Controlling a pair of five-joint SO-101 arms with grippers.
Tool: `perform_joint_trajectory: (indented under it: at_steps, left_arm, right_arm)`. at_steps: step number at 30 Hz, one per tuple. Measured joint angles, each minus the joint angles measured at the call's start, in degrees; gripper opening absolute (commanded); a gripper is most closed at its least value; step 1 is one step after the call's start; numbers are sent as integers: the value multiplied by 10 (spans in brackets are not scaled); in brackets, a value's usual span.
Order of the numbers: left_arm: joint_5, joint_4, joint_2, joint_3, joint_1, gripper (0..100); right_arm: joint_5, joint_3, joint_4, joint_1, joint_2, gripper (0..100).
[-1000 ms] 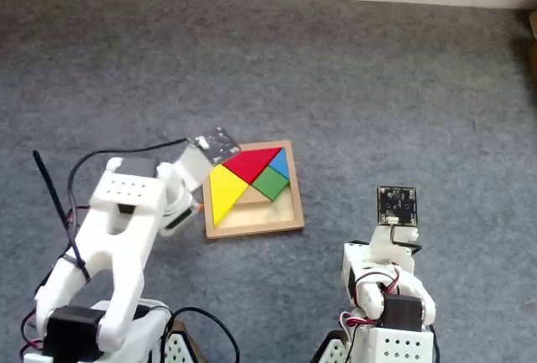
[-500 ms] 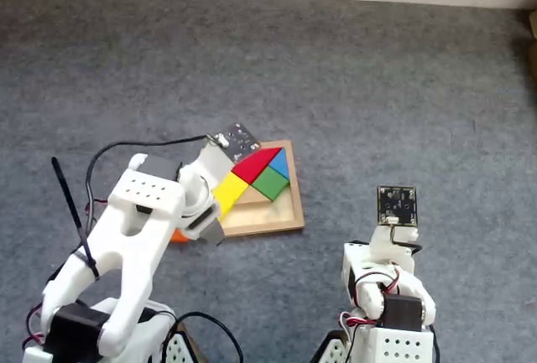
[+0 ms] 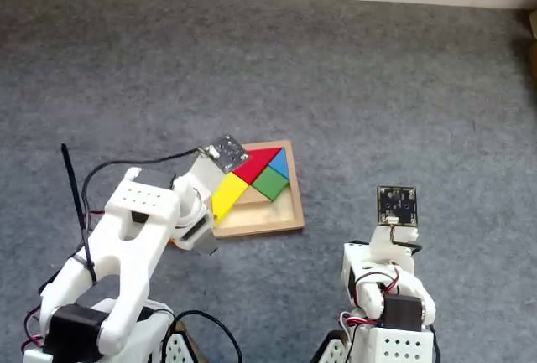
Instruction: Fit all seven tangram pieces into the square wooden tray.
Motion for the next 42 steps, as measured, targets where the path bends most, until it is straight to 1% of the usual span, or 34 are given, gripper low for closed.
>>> perform_joint_trajectory:
  at_steps: [3, 6, 15, 23, 25, 27, 30, 33, 38, 42]
  left_arm:
    - [-6, -14, 0, 19, 0, 268]
    - [-8, -20, 0, 26, 0, 218]
    - [-10, -20, 0, 29, 1, 113]
    - [-11, -20, 0, 29, 1, 115]
    - [-11, -18, 0, 29, 1, 98]
    - [-11, 3, 0, 25, 7, 83]
    - [-11, 35, 0, -5, 37, 105]
    - [11, 49, 0, -34, 55, 139]
    - [19, 51, 0, -52, 74, 261]
    - [20, 52, 0, -53, 72, 239]
  right_arm:
    - [0, 0, 0, 0, 0, 5]
    - [0, 0, 0, 0, 0, 5]
    - [0, 0, 0, 0, 0, 5]
    - [0, 0, 0, 0, 0, 5]
    - [0, 0, 0, 0, 0, 5]
    - [0, 0, 0, 0, 0, 5]
    - [0, 0, 0, 0, 0, 5]
    - [0, 0, 0, 0, 0, 5]
    - [0, 0, 0, 9, 0, 5]
    - [0, 0, 0, 18, 0, 5]
